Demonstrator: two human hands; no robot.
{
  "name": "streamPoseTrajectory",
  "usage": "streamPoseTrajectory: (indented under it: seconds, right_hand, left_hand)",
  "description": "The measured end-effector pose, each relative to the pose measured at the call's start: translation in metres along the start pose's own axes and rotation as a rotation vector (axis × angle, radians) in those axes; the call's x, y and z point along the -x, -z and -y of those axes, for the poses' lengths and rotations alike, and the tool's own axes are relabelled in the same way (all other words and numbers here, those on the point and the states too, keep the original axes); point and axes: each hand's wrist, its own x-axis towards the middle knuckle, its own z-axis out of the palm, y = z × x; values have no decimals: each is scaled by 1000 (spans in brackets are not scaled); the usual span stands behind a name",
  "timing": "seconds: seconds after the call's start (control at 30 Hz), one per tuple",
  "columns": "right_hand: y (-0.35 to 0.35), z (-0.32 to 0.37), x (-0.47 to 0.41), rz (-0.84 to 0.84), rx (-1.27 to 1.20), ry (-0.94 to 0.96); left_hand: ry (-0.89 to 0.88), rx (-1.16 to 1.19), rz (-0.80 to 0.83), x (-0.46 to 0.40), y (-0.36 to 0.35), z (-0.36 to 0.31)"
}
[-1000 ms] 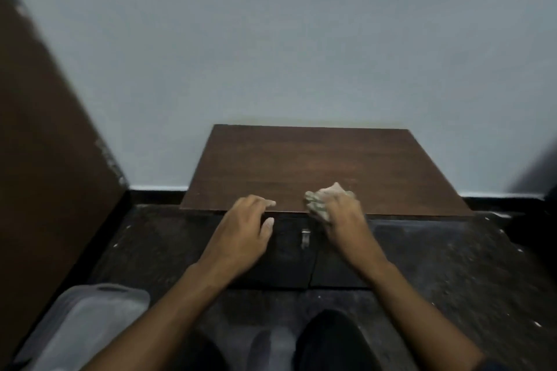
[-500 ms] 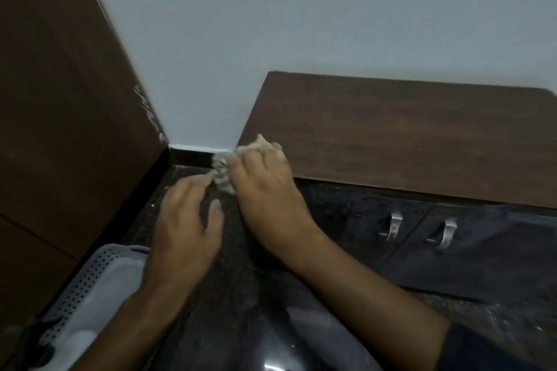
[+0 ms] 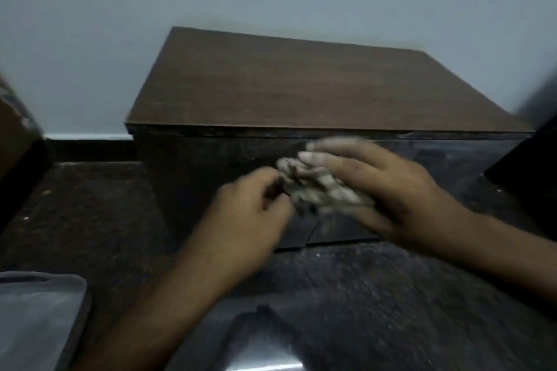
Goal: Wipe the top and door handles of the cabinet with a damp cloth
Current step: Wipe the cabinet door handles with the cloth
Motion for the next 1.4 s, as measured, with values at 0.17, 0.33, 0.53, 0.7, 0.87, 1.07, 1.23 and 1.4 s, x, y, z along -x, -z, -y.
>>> streamPoseTrajectory:
  seconds: [0.17, 0.33, 0.53, 0.7, 0.87, 1.07, 1.23, 1.4]
  right_hand:
    - [-24, -11, 63, -52, -171, -279]
    - [-54, -21, 71, -216, -267, -486]
    - [-45, -30, 56, -344, -350, -511]
    - [-48, -36, 49, -482, -854, -604]
    - [-66, -46, 59, -361, -1013, -760]
    - [-66, -64, 70, 12, -876, -746]
    - [-64, -62, 74, 276, -826, -537]
    - [-62, -56, 64, -296, -1310, -593]
  left_hand:
    - [121, 59, 293, -16, -44, -20]
    - [205, 355, 177, -27, -60, -20]
    - [100, 317, -48, -42, -67, -18]
    - [265, 453, -180, -46, -67, 1]
    - [258, 267, -145, -36, -75, 21]
    - [68, 306, -156, -38, -74, 9]
    - [-3, 230, -258, -39, -80, 4]
    - [-16, 92, -318, -41, -77, 2]
